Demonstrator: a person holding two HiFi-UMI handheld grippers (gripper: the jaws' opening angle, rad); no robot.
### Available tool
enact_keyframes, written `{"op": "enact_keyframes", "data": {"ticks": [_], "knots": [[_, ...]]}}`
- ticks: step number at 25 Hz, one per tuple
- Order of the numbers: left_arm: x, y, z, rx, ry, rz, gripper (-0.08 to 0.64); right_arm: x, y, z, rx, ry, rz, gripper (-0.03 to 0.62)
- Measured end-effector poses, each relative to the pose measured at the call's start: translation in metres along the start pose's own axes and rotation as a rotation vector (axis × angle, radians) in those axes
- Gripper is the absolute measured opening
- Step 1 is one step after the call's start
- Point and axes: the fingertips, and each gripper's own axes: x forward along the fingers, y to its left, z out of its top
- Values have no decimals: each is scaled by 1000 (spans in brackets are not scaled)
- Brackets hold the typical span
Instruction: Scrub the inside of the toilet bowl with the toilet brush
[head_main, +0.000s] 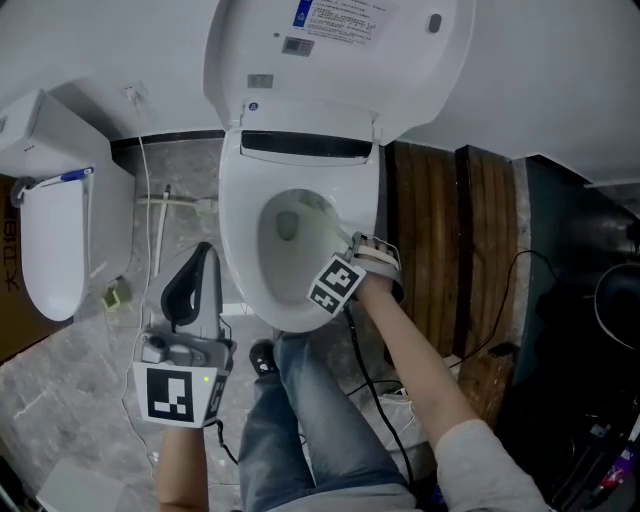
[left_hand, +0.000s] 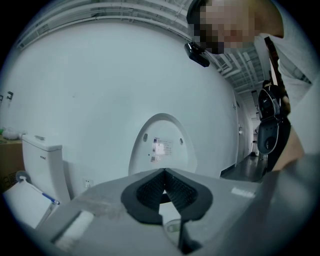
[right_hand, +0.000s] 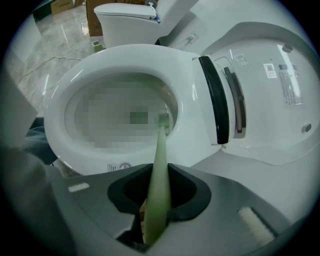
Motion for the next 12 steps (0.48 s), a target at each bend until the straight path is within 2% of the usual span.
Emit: {"op": "enact_keyframes", "data": {"ticks": [6,12], "knots": [[-9,-8,4,1,-22,-26,3,-2,23,-17,-7,74,67,86],[-20,-6,-2,6,-1,-18,3,-4,46,-23,-9,114,132,86]]}}
